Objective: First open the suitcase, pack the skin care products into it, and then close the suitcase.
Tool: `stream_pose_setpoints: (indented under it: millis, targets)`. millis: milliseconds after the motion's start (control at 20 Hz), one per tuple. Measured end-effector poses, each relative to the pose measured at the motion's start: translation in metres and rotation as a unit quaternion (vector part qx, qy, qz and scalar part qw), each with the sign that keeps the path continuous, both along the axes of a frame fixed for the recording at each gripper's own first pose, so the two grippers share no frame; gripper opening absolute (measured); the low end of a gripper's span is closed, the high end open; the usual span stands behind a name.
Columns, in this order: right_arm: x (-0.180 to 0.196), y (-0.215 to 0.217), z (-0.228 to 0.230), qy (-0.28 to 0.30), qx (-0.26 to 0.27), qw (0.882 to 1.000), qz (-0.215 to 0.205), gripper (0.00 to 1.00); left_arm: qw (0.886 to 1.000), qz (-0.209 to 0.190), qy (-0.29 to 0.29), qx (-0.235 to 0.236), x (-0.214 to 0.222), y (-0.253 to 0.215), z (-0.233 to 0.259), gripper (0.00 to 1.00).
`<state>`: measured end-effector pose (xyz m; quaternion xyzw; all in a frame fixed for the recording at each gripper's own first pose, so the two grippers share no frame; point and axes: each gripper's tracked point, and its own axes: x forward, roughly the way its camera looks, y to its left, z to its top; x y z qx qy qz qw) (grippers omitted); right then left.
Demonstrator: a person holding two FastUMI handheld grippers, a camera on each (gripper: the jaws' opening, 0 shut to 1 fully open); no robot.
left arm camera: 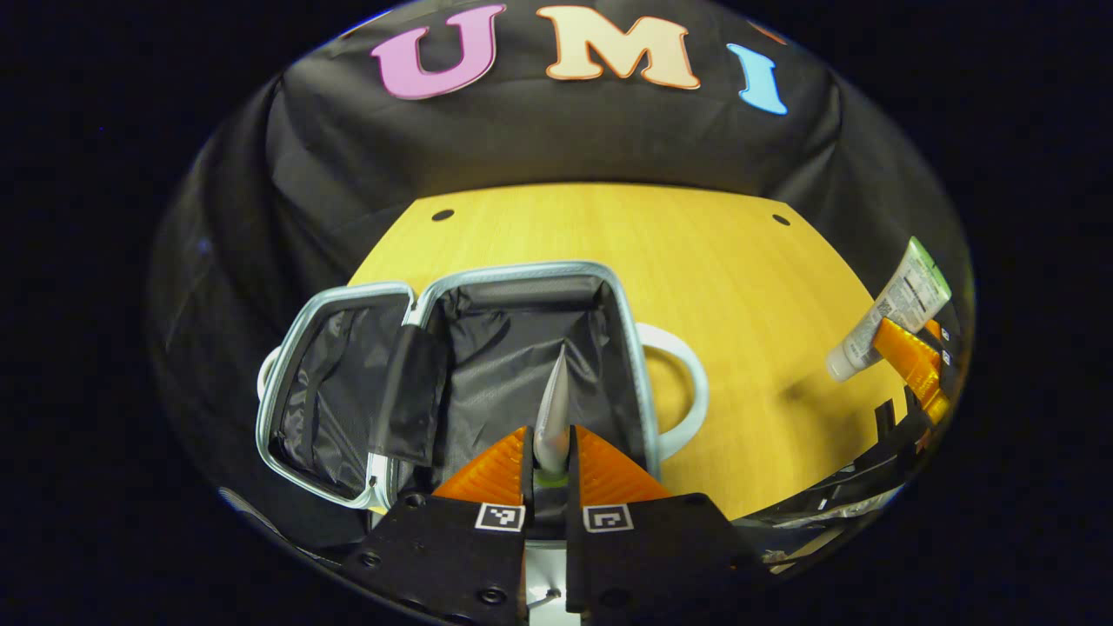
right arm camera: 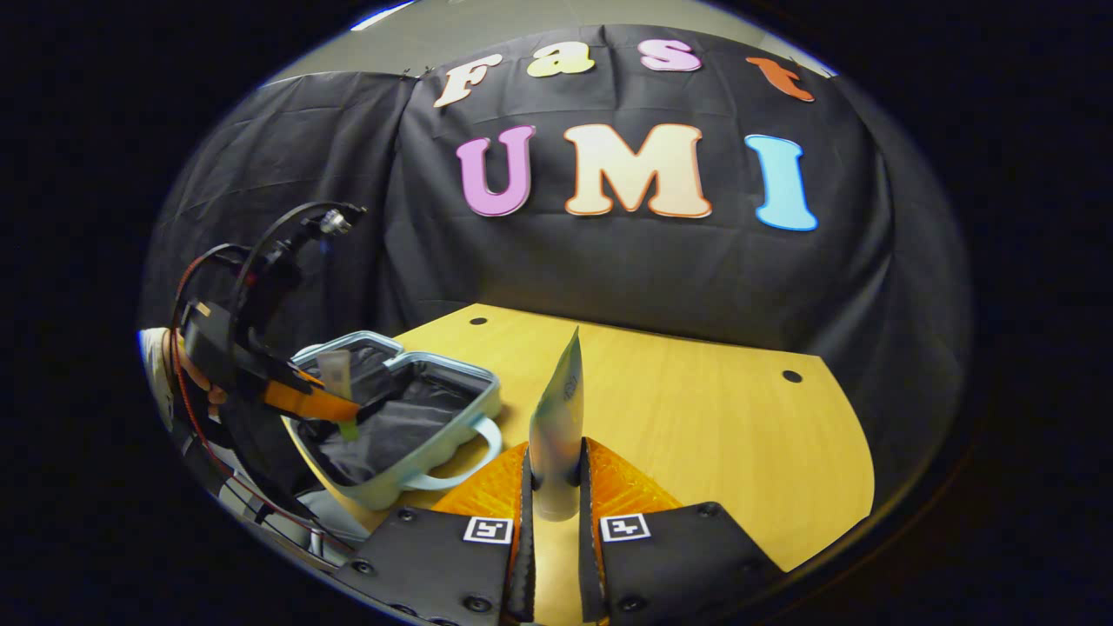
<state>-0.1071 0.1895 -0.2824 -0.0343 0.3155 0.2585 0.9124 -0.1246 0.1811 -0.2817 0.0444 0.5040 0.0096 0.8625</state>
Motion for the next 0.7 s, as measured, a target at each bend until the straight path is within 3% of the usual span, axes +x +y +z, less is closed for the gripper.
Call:
stream_pose_setpoints:
  millis: [150,350,700]
  targets:
    - [-0.016,0.054,0.0,0.023,0.023,0.999,0.026,0.22,1.0,-0.004,0.03,0.001,-0.005,0.021,-0.018,0.1]
    - [-0.038,0.12,-0.015,0.071,0.05,0.996,0.027,0.22,0.998,-0.006,0.053,-0.012,-0.005,0.044,-0.037,0.11]
    - [-0.08,0.181,-0.049,0.134,0.033,0.99,0.03,0.22,0.996,-0.042,0.07,-0.032,-0.007,0.06,-0.057,0.13]
